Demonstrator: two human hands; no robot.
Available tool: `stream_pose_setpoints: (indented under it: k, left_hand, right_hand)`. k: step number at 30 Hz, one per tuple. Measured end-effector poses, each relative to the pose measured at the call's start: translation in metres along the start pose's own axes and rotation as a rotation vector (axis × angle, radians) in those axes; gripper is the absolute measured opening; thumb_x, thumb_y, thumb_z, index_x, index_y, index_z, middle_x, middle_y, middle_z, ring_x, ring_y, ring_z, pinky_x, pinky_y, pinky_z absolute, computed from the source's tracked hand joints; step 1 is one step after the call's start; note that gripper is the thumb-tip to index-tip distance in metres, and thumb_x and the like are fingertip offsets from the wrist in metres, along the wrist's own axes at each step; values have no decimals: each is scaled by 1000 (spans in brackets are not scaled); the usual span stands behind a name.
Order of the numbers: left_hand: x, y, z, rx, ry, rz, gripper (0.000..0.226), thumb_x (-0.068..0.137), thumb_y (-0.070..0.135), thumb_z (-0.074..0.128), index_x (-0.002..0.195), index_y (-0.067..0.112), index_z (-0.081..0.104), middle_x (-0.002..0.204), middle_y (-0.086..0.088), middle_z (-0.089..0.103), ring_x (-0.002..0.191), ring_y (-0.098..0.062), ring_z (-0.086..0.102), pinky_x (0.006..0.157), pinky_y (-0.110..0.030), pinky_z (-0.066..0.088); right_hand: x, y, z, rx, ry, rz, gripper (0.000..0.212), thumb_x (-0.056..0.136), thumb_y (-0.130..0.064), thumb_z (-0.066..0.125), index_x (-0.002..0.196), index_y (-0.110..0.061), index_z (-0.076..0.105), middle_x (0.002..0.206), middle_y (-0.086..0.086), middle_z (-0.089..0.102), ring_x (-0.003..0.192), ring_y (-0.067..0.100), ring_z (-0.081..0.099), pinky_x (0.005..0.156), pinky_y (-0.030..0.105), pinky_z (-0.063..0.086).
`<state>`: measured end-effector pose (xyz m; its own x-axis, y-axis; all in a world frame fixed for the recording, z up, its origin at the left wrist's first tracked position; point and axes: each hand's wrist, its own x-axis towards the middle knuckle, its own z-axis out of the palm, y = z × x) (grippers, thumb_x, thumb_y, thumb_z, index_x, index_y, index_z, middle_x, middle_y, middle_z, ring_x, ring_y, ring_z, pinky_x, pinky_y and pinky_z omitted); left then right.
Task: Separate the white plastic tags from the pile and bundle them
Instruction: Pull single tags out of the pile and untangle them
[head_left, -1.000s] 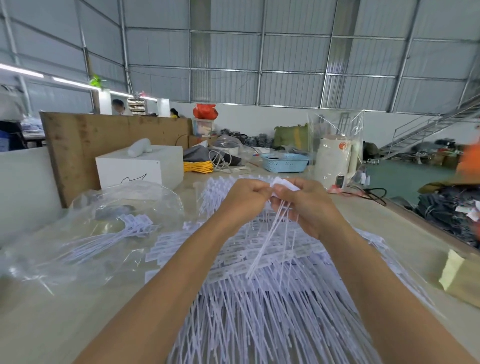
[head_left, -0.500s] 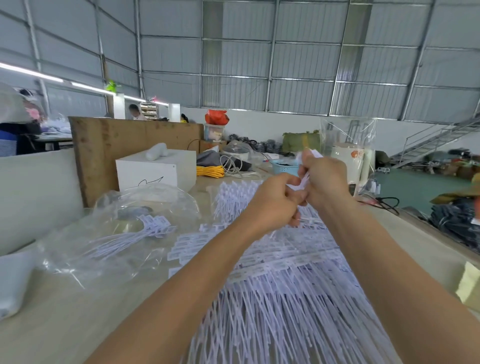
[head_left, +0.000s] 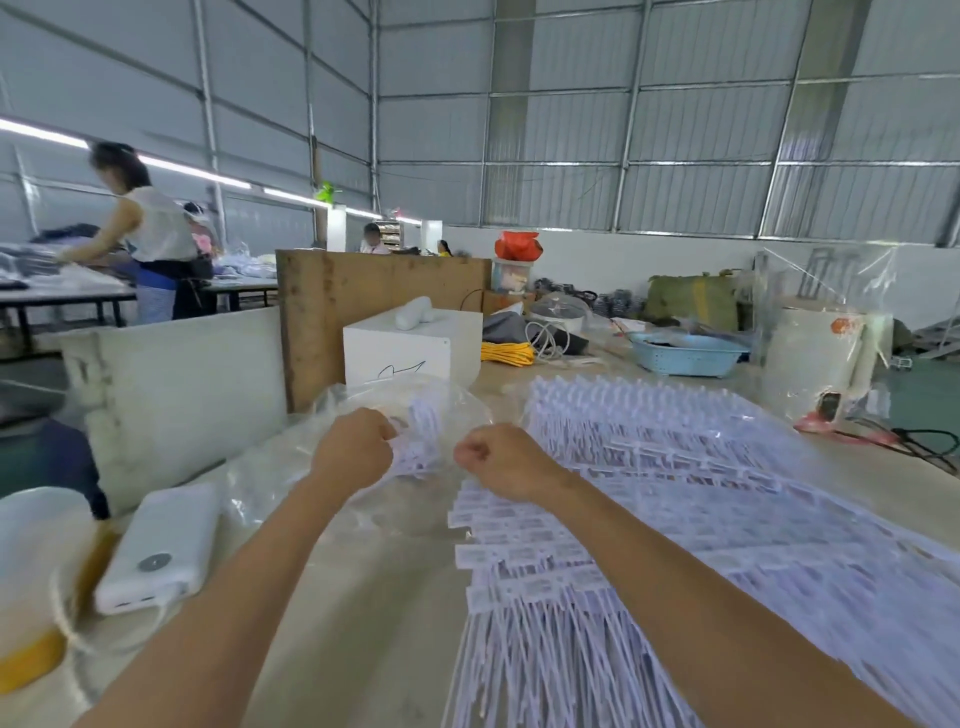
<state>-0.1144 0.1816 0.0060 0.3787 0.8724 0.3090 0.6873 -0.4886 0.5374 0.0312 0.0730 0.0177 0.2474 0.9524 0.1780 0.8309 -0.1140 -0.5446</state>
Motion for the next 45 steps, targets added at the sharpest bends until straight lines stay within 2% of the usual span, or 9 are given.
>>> stream_pose_setpoints:
  k: [5,8,14,18,22,27,32,36,45]
  left_hand:
    - [16,-18,24,238,-92,93,25,89,2,50,104,8,68,112,-11,65,110,-25,58,88,-24,39]
    - [23,-21,34,323,-131,80,22,93,8,48,107,10,65,111,-10,63,113,-23,57,90,-24,39]
    - [19,-12,42,672,-161,-50,32,93,19,49,126,18,50,128,-1,53,122,-19,48,102,-32,35]
    - [15,19,29,765,-144,-20,37,89,18,55,126,22,51,129,1,53,124,-23,46,101,-38,33]
    - [0,79,20,645,6,188,23,92,18,51,113,17,57,115,-3,60,113,-24,53,95,-37,35]
    - [-29,144,34,148,-222,550,22,93,16,51,105,12,69,107,-7,66,99,-25,59,86,-36,49]
    - [-27,190,66,84,-441,600,19,91,2,49,92,5,68,107,-13,66,100,-29,61,89,-39,51]
    - [-2,221,103,219,-473,535,16,91,0,47,81,6,58,86,-14,51,75,-29,50,70,-33,43]
    - [40,241,165,597,-443,597,69,88,-3,47,149,23,25,149,-8,34,132,-29,38,107,-48,29]
  right_hand:
    - [7,0,16,-270,-252,7,30,99,-21,35,85,-14,60,85,4,55,88,25,50,74,32,41]
    - [9,5,19,-278,-259,33,42,100,-18,32,61,-33,33,67,-10,31,73,18,38,71,31,31]
    - [11,9,21,-285,-256,12,46,100,-19,33,57,-35,30,65,-12,28,60,10,29,69,32,29]
    - [5,6,10,-195,-228,-8,36,100,-39,37,82,-18,61,85,3,57,78,20,53,72,32,40]
    - [-11,16,-24,-94,-161,-12,45,97,-44,44,133,-18,52,135,6,52,120,21,50,90,25,37]
    - [-63,72,-97,-142,-17,55,28,96,-35,49,108,-16,66,102,-2,64,92,13,55,75,20,40]
    - [-133,157,-152,-453,151,393,35,95,-36,51,120,-13,62,127,5,58,114,18,52,95,25,36]
    - [-163,200,-149,-379,301,577,39,97,-35,47,124,-9,58,132,10,56,119,25,52,97,30,39]
    - [-171,222,-134,-410,422,482,33,99,-27,36,69,-19,46,79,2,55,73,19,48,62,28,33]
